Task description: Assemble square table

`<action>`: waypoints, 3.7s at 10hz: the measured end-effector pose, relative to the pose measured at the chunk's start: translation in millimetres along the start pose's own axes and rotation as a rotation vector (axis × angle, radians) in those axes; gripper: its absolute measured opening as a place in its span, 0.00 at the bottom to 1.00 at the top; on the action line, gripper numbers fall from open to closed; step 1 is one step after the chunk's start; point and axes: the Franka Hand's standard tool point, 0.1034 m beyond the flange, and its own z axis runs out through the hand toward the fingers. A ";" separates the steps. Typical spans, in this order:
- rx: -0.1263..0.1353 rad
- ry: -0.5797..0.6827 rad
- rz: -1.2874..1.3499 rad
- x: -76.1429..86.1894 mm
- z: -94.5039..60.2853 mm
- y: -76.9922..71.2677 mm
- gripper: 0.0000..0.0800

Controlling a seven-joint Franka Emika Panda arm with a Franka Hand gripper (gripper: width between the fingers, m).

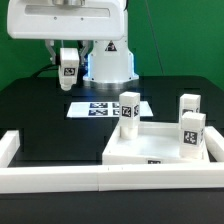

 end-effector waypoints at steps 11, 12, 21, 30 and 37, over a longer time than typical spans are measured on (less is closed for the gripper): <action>-0.034 0.369 0.134 120.4 -22.2 -54.0 0.36; -0.034 0.369 0.135 120.4 -22.1 -53.9 0.36; -0.083 0.465 0.248 127.5 11.1 -33.2 0.36; -0.069 0.498 0.254 129.9 20.0 -56.7 0.36; 0.018 0.425 0.321 137.8 18.4 -87.2 0.36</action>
Offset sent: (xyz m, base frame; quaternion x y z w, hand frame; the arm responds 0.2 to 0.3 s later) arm 0.0670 0.0443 0.0151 0.0445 0.1479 0.0305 0.9875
